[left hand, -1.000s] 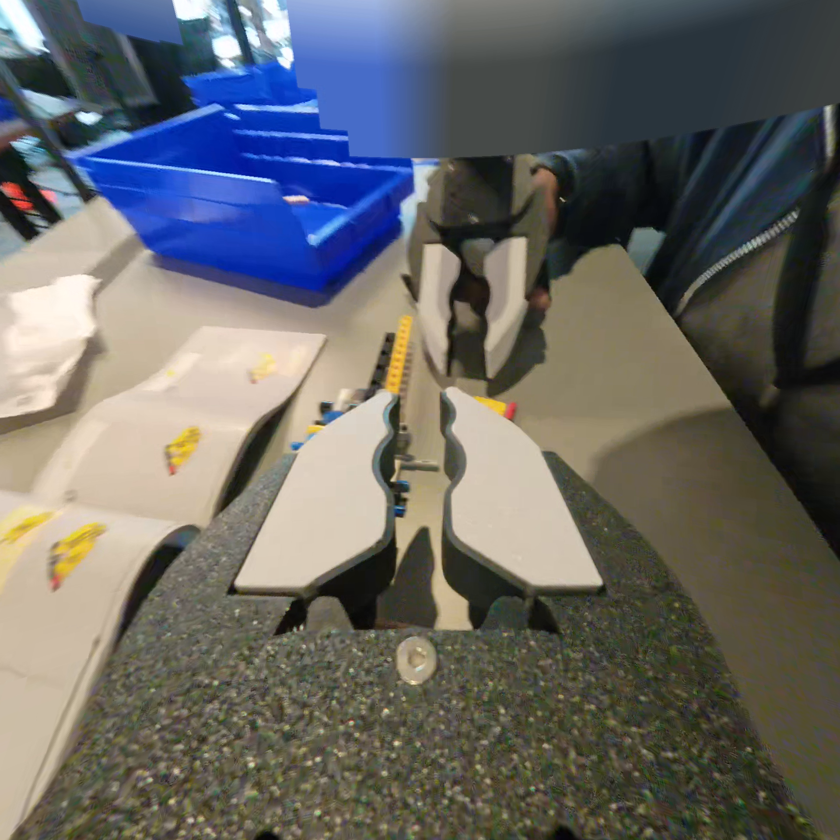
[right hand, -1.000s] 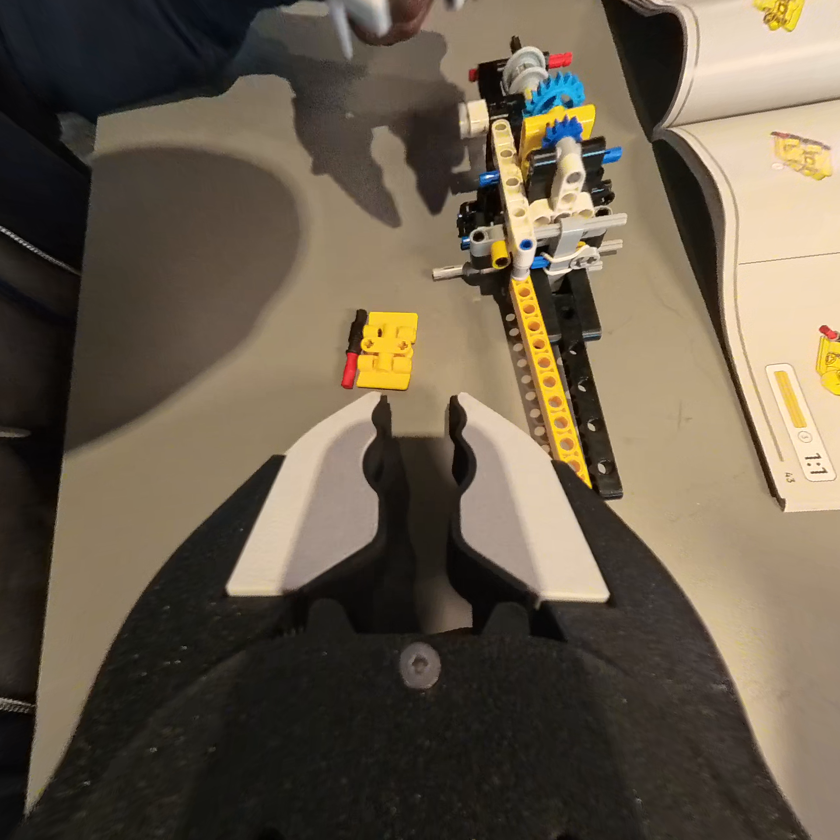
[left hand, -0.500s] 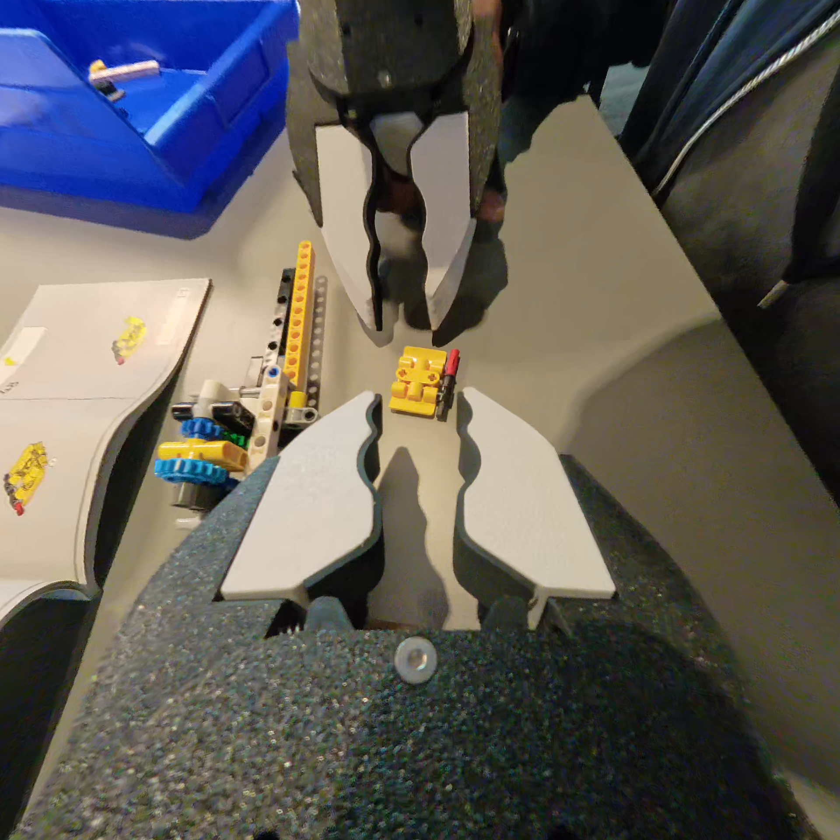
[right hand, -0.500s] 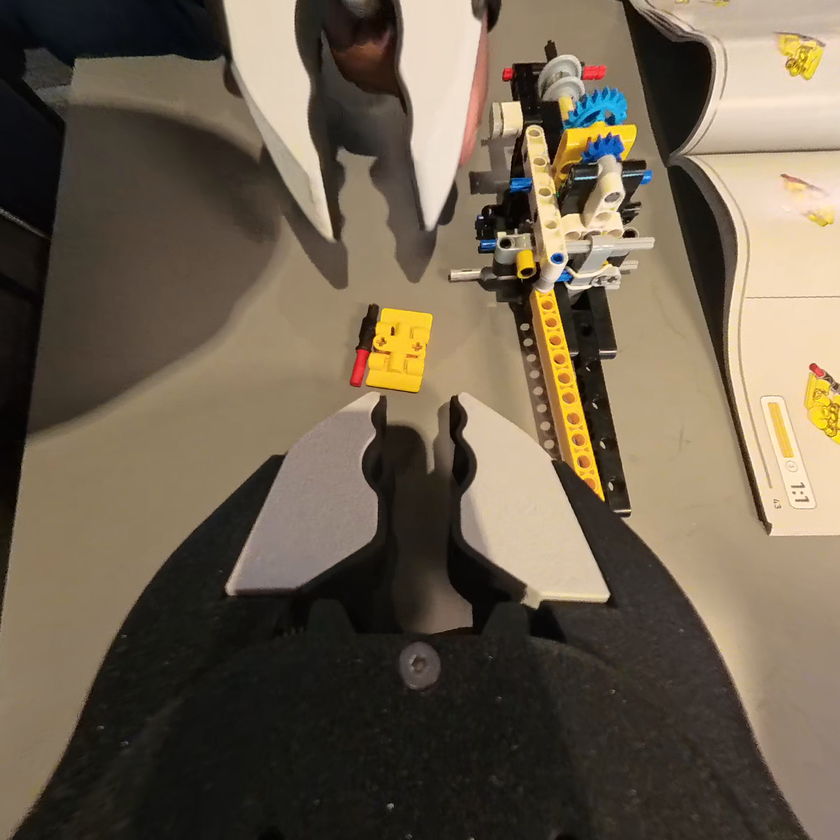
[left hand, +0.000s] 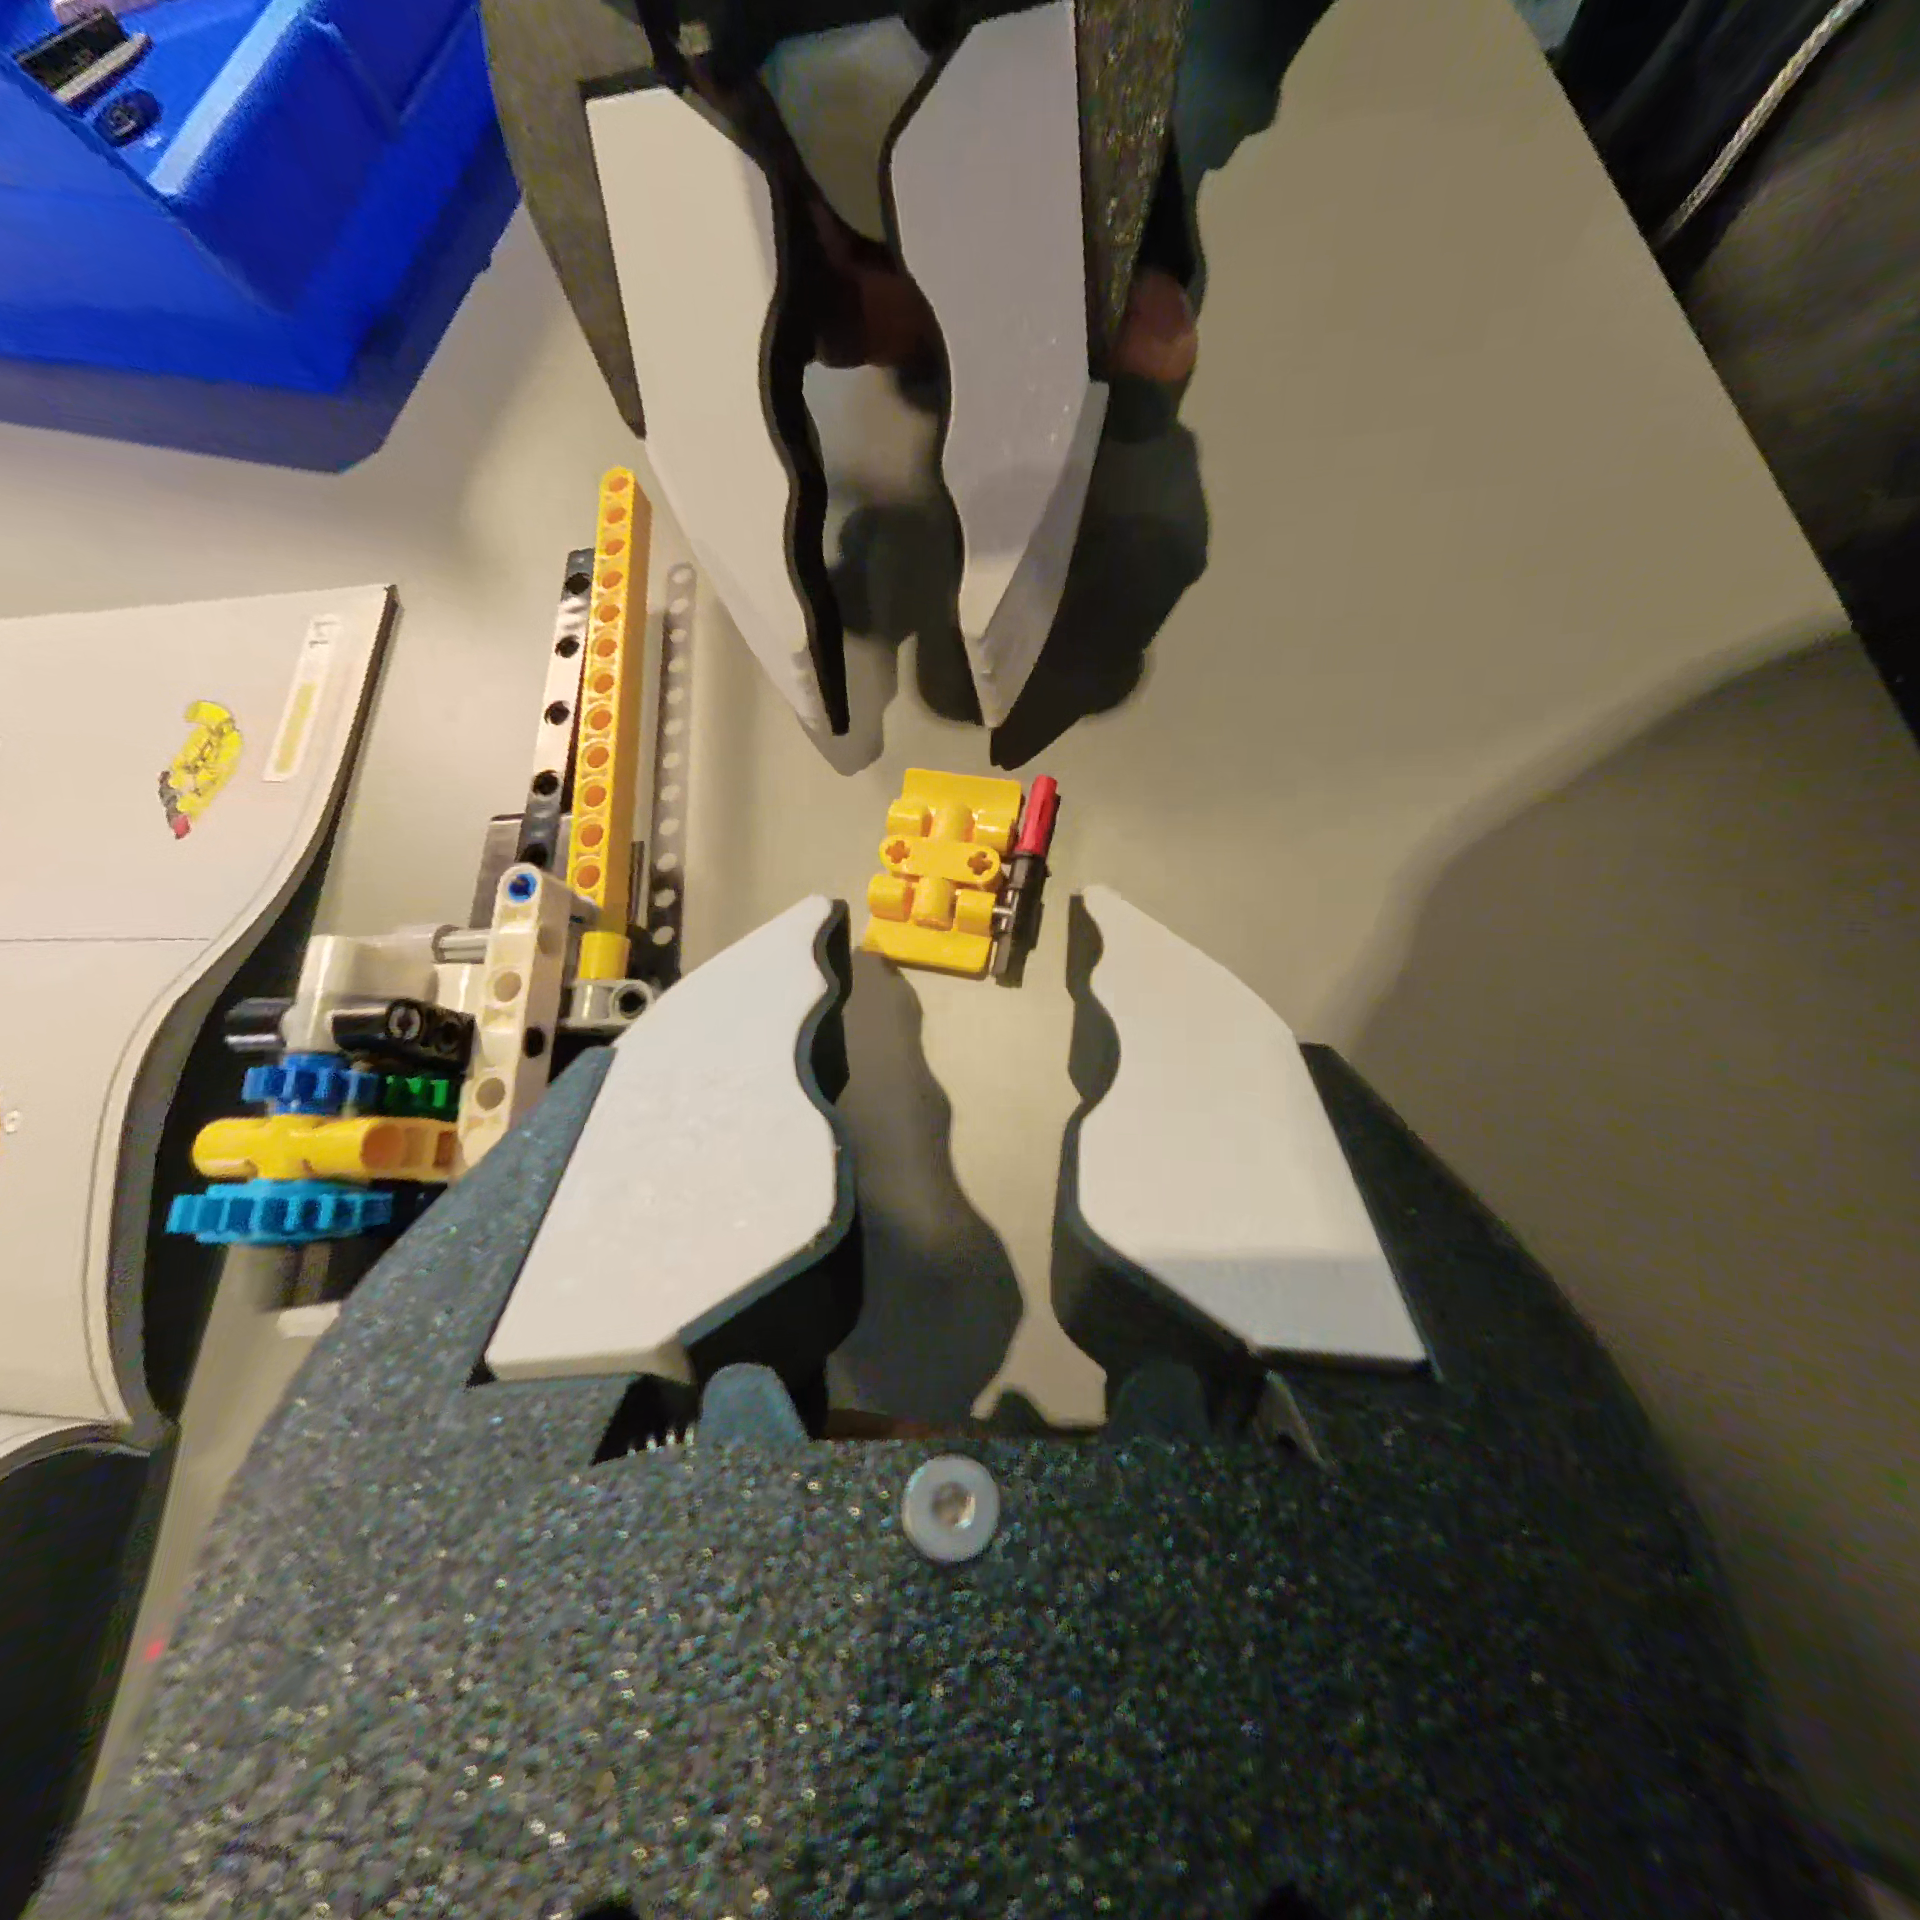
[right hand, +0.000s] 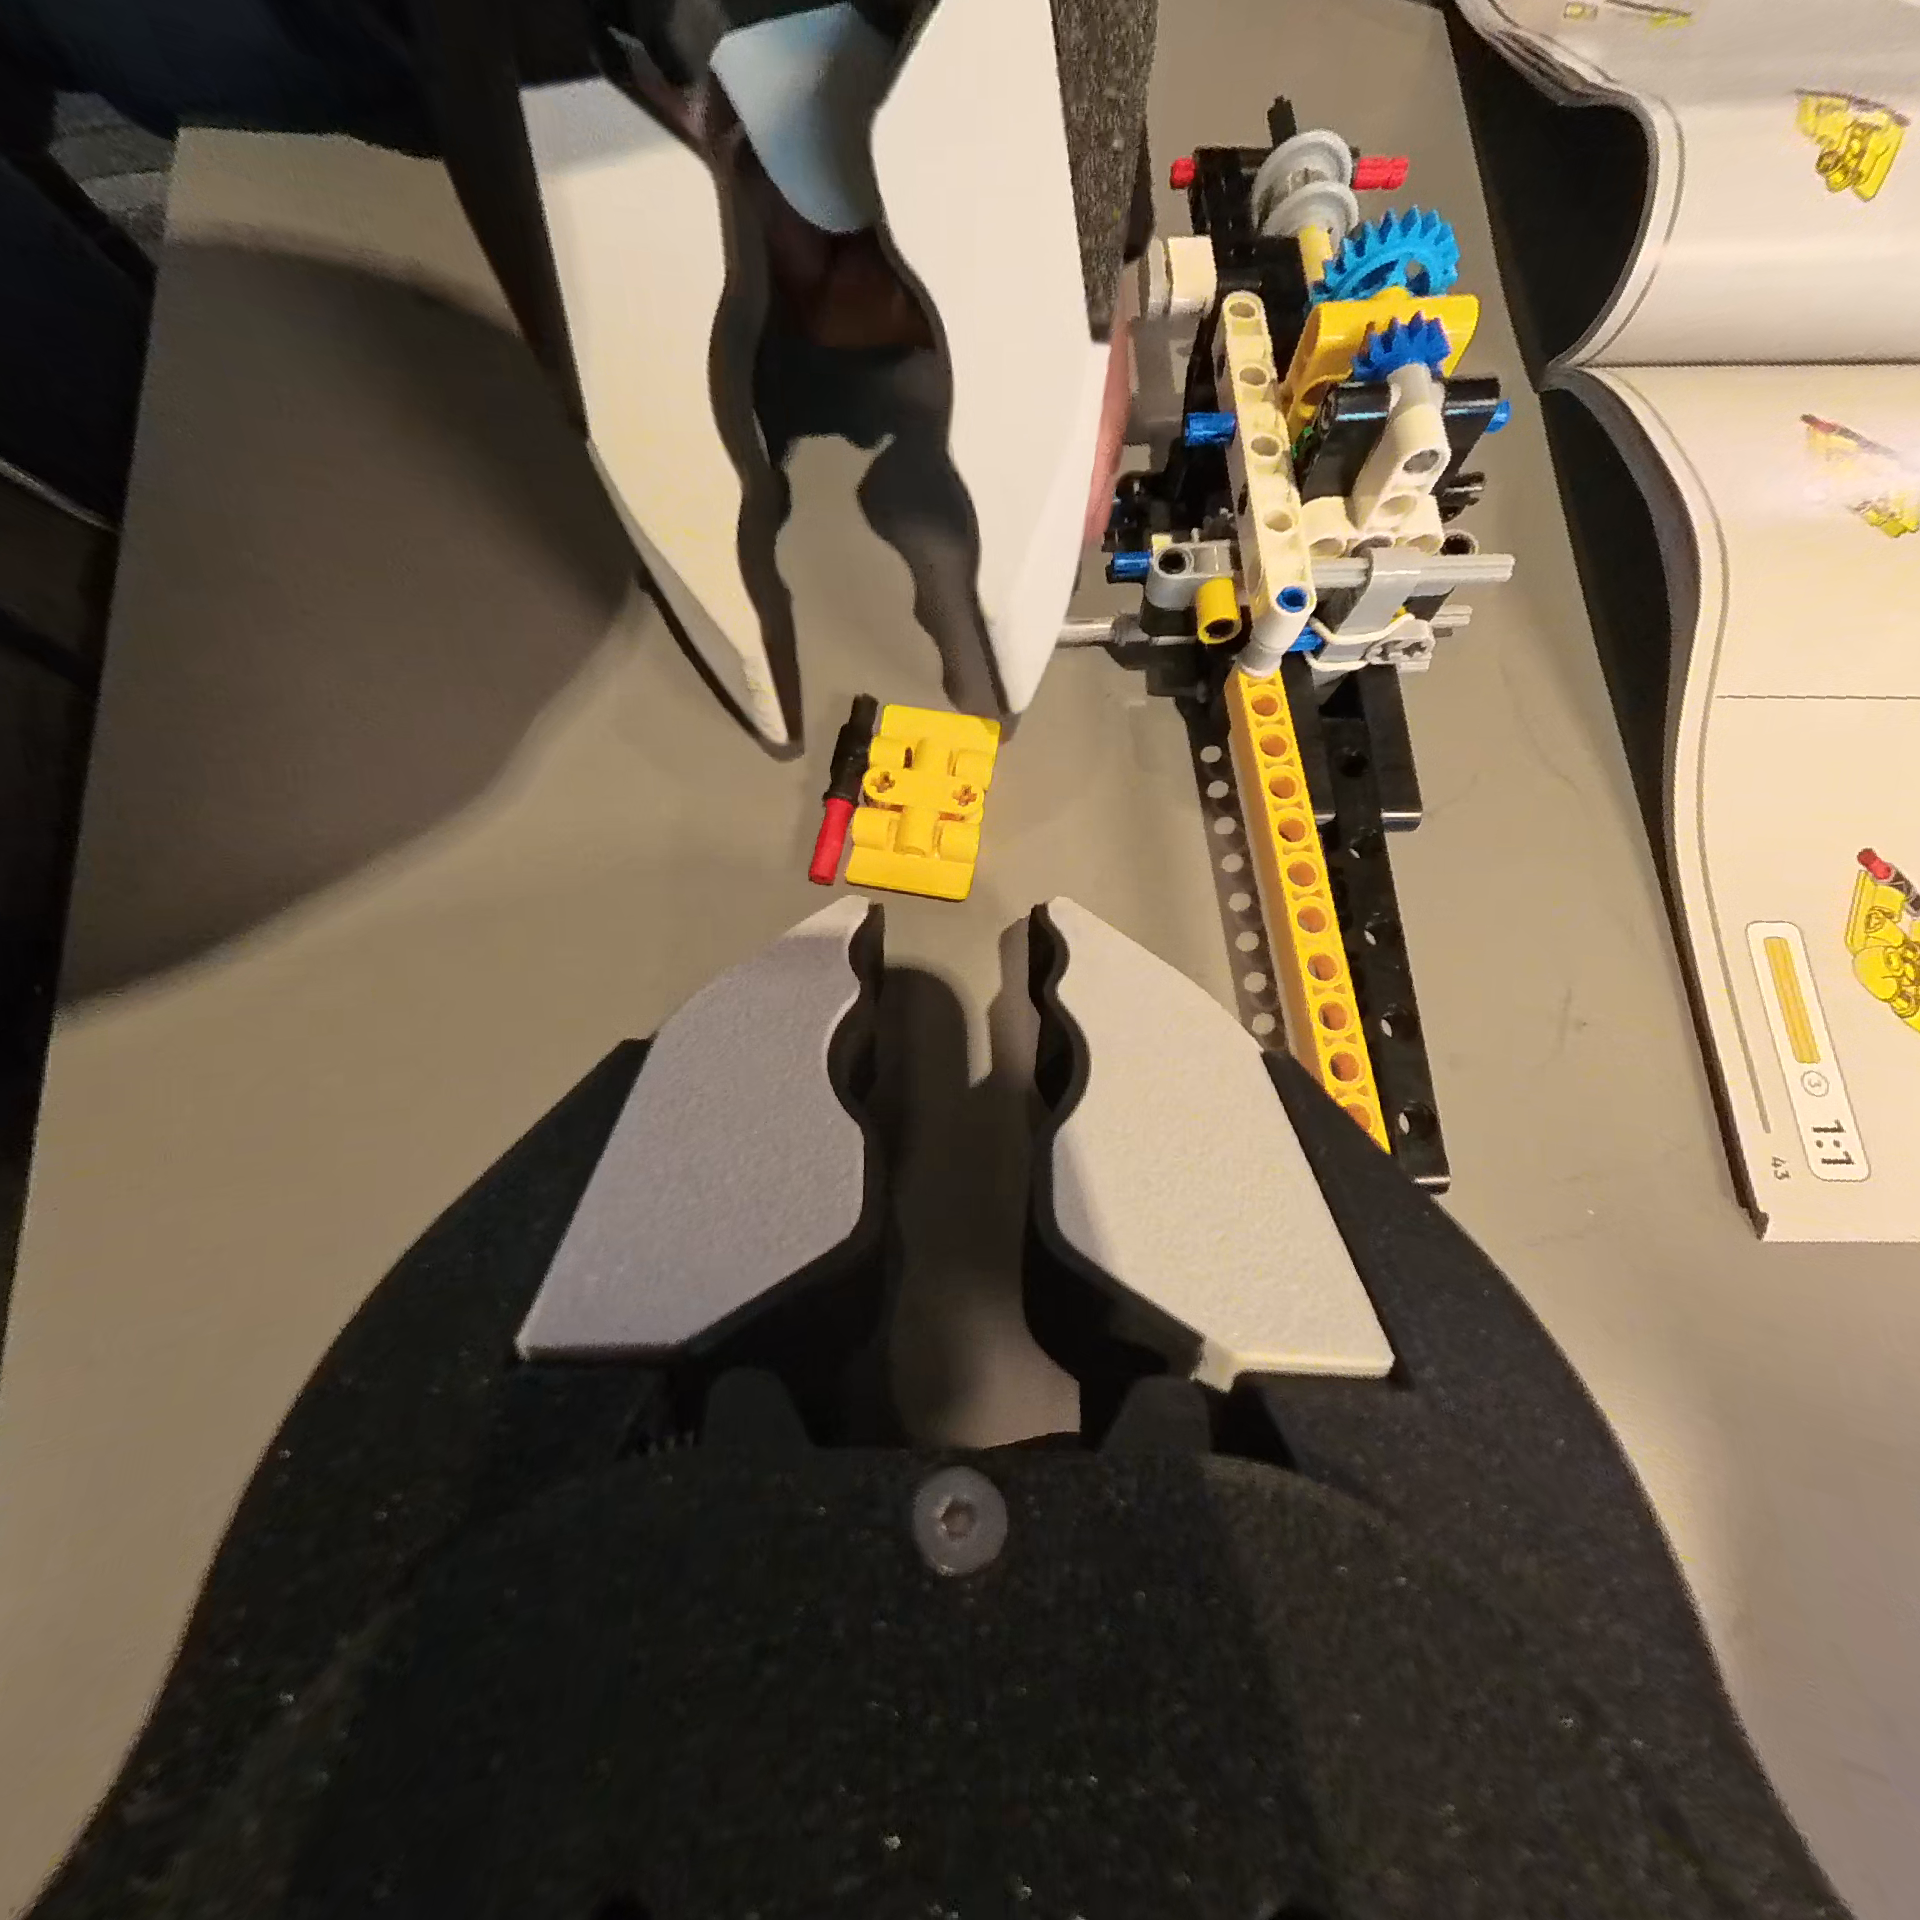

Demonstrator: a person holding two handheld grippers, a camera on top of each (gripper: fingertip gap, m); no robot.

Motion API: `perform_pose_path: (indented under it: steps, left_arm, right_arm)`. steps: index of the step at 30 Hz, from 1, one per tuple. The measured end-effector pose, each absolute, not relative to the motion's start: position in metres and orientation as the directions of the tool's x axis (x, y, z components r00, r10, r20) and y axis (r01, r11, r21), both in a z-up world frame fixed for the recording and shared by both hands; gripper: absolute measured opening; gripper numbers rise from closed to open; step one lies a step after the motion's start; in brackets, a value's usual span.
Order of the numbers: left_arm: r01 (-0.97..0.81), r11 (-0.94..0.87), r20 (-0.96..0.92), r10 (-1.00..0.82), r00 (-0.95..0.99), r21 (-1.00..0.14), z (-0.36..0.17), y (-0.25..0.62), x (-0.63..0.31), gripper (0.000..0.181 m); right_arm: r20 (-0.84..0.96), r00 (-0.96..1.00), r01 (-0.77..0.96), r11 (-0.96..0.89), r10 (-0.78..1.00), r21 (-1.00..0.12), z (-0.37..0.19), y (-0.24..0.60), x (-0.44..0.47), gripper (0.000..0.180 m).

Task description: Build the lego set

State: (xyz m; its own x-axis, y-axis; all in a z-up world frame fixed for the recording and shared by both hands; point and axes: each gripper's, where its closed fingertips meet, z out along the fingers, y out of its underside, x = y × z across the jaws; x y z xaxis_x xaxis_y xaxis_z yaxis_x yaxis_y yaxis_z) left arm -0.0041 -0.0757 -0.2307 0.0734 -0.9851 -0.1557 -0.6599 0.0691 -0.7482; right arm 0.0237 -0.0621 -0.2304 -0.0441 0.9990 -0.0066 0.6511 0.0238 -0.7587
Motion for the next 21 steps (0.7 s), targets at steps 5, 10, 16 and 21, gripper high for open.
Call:
perform_pose_path:
  steps: [5,10,16,21]
  left_arm:
    - [-0.668,0.064,-0.15,-0.986,0.072,-0.741,-0.2321,-0.0752,0.0025,0.044]
    - [-0.696,0.026,-0.118,-0.989,0.085,-0.717,-0.2356,-0.0747,0.004,0.042]
    - [-0.719,-0.008,-0.079,-0.993,0.087,-0.695,-0.2389,-0.0785,0.0044,0.034]
    - [-0.707,0.058,-0.157,-0.985,0.076,-0.705,-0.2353,-0.0774,0.0058,0.033]
  right_arm:
    - [-0.003,-0.049,0.654,0.03,0.999,-0.756,-0.231,-0.0625,0.0231,0.026]
    - [0.006,-0.054,0.657,0.04,0.999,-0.753,-0.2316,-0.0628,0.0227,0.026]
    - [0.012,-0.055,0.657,0.045,0.998,-0.753,-0.2317,-0.0626,0.0224,0.026]
    - [-0.022,-0.045,0.646,0.012,0.999,-0.764,-0.2296,-0.0614,0.0224,0.027]
